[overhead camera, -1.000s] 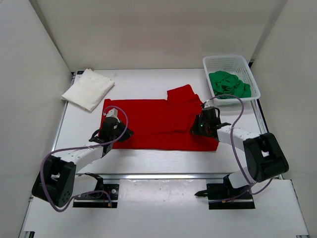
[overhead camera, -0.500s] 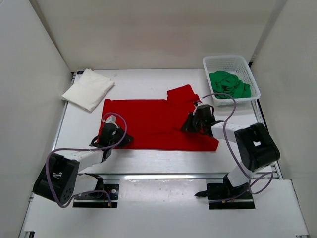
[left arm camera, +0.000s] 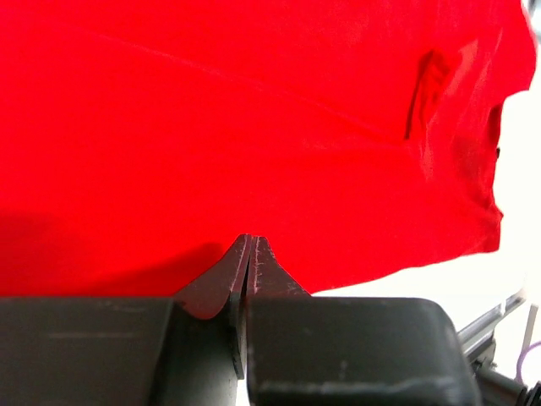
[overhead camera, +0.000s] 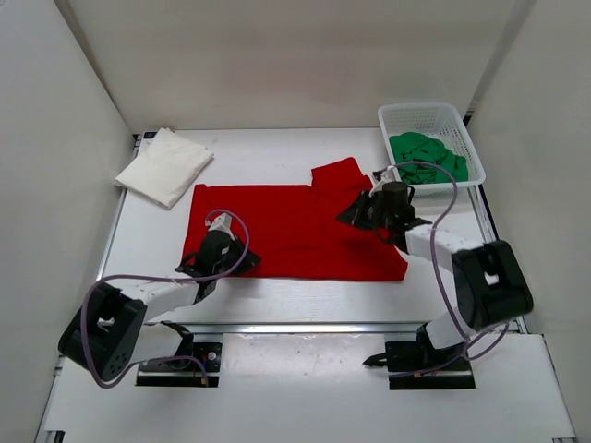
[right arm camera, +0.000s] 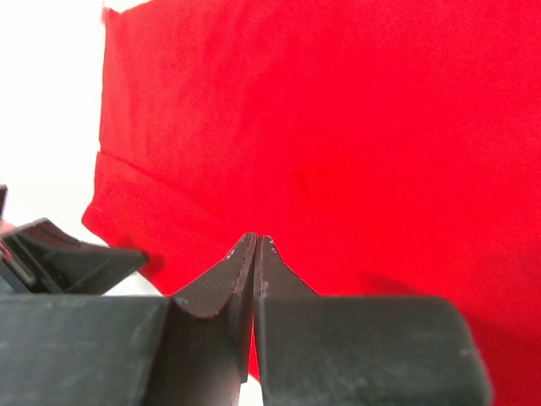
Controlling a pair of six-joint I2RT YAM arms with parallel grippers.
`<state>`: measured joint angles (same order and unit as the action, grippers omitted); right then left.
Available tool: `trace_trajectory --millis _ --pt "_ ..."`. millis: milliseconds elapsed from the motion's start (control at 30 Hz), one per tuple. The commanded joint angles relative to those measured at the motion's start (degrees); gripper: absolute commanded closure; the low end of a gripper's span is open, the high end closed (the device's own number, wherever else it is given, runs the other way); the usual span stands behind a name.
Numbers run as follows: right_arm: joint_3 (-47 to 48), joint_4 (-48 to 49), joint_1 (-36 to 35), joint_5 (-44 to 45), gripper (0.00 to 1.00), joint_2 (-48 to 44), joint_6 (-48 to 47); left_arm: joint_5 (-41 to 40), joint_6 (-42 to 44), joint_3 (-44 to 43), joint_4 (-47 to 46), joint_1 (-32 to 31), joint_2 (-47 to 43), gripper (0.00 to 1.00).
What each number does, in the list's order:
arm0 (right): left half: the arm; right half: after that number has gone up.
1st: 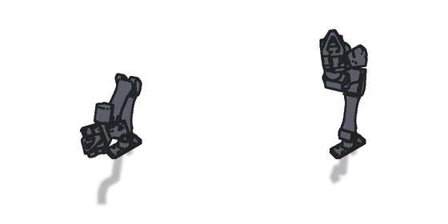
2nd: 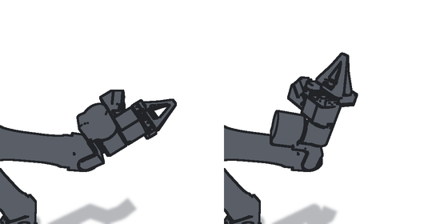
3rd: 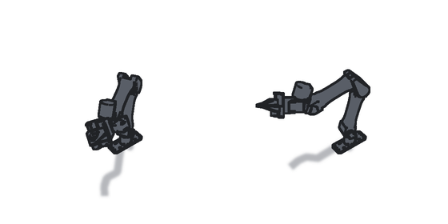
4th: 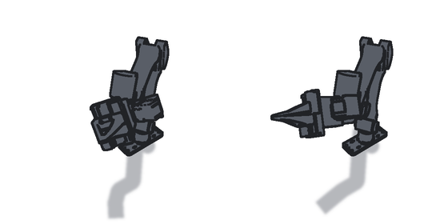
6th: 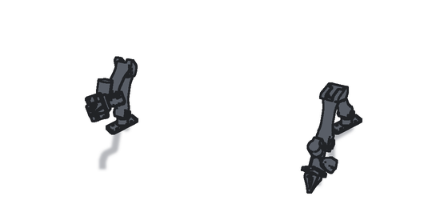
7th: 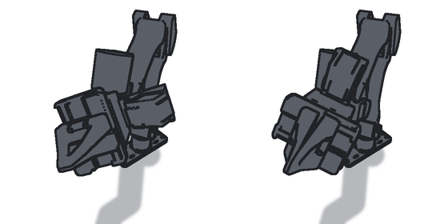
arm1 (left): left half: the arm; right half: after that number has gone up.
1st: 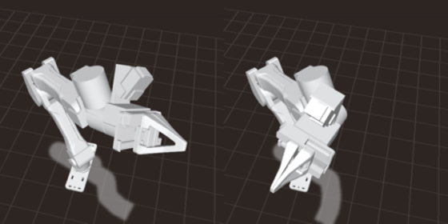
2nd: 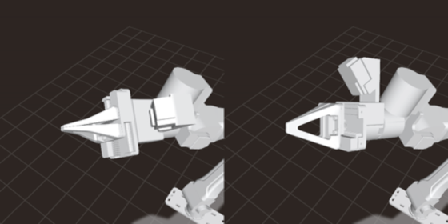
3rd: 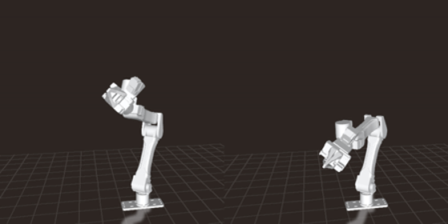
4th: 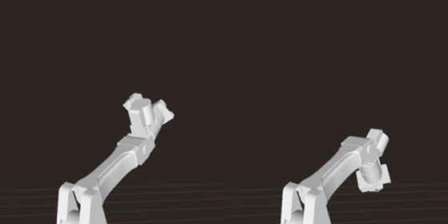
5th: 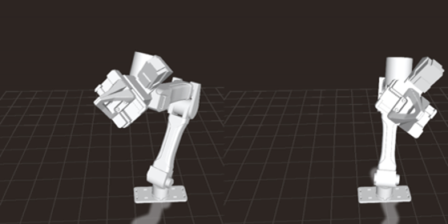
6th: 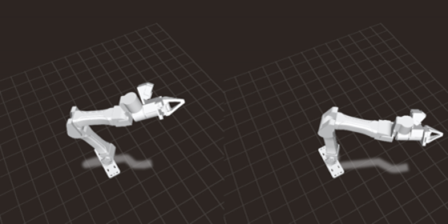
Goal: Fold and stack the t-shirts
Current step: Fold the flattened tshirt in 1/3 of the way
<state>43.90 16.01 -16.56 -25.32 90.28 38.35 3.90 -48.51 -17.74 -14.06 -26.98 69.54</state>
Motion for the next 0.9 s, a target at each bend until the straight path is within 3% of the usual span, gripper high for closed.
trace_trajectory --millis 0,200,600,700,767,867 --pt "-5.56 -3.69 -1.63 7.11 1.0 -8.08 -3.72 -1.44 1.22 -4.14 -1.05 -2.98 3.66 0.89" --pt "-14.88 -11.43 -2.43 16.7 1.0 -16.09 -5.83 -1.09 0.79 -4.6 -0.53 -1.15 7.28 0.91" --pt "-22.36 -23.83 0.12 16.88 1.0 -22.69 -6.62 0.4 -4.22 6.66 7.28 0.52 -7.56 0.86" --pt "-20.09 -25.06 0.47 14.6 0.99 -24.89 -7.06 1.2 -4.05 4.82 11.15 1.75 -13.63 0.82" --pt "-16.06 -24.98 1.0 13.29 0.91 -25.77 -8.2 0.76 -2.56 0.45 12.13 3.5 -16.45 0.76" --pt "-11.84 -22.7 0.65 12.23 0.81 -25.33 -8.64 -1.52 2.71 -8.86 13.62 7.98 -11.82 0.7"
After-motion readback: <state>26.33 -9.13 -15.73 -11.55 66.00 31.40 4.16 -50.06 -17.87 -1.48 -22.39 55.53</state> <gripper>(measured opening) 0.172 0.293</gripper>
